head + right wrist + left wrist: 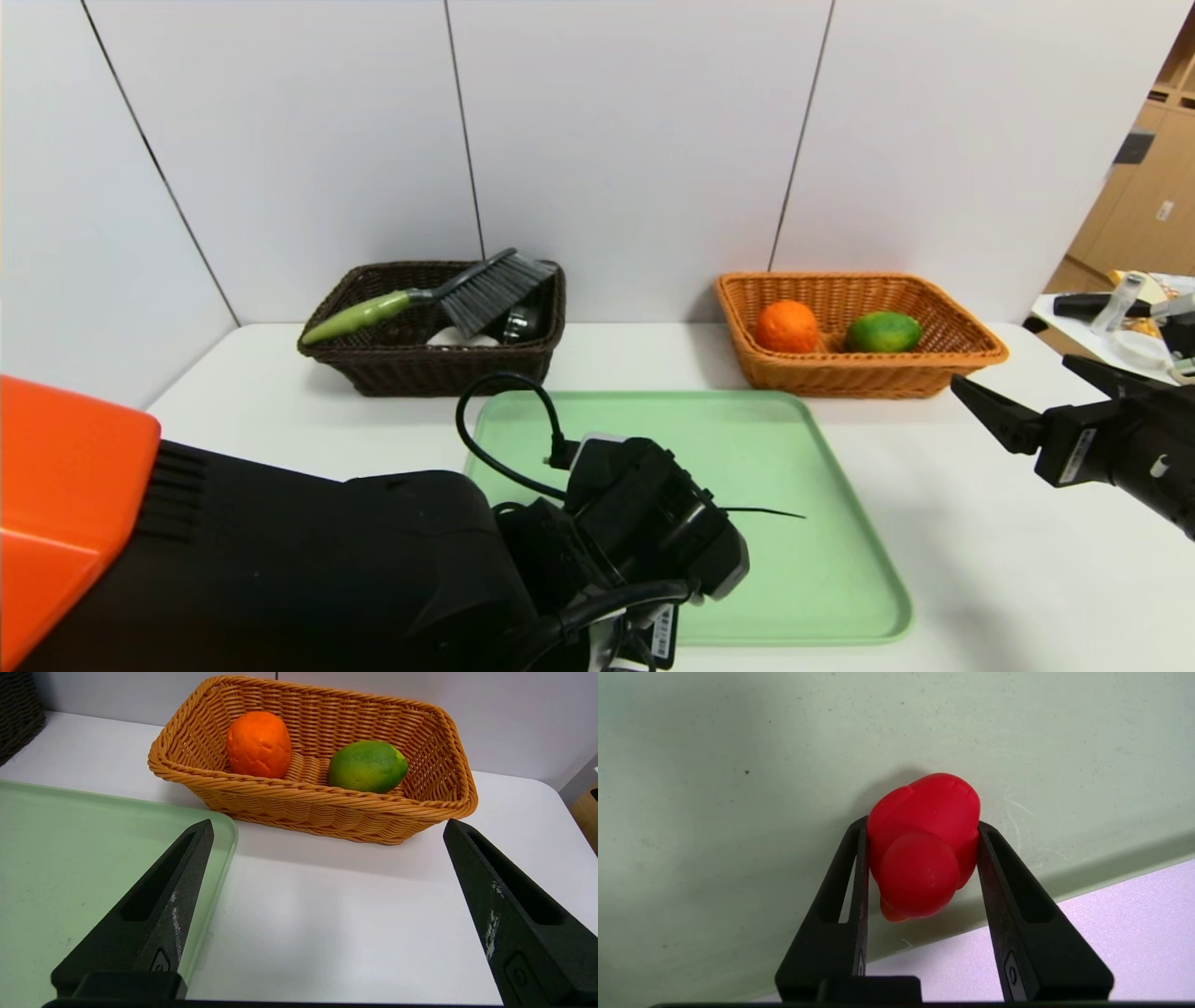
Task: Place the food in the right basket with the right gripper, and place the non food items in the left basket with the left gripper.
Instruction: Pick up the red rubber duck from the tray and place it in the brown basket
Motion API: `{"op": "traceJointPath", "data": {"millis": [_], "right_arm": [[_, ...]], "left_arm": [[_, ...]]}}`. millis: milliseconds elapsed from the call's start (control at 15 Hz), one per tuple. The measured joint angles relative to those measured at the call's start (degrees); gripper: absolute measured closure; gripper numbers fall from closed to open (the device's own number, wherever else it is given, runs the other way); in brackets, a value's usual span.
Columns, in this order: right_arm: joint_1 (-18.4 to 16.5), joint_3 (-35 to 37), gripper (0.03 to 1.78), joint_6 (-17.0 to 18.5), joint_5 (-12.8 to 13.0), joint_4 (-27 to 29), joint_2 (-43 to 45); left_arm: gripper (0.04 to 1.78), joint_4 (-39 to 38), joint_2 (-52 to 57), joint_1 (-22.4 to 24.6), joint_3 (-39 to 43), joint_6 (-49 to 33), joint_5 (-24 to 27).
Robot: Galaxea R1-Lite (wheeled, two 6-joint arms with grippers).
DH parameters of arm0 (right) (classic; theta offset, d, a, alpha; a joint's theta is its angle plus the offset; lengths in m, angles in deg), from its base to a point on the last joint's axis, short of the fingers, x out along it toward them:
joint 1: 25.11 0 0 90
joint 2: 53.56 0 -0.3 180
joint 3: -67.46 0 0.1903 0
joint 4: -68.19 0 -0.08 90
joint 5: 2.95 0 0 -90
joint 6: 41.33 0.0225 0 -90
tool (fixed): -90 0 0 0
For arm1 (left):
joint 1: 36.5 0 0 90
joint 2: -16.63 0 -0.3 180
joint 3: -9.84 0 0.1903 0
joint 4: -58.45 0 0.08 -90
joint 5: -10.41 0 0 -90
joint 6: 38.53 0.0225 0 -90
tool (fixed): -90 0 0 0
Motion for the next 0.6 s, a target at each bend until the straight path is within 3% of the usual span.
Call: {"op": "traceJointPath", "data": {"millis": [333, 600], "right_arm": [[0.0, -0.1, 0.12, 0.0, 0.0, 0.0, 0.0], [0.0, -0.1, 0.12, 0.0, 0.0, 0.0, -0.1]], "left_arm": [[1.13, -0.4, 0.7, 0.3, 0.0, 1.5, -1.8], [1.14, -3.4, 5.7, 4.7, -0.1, 11.2, -2.9]]}}
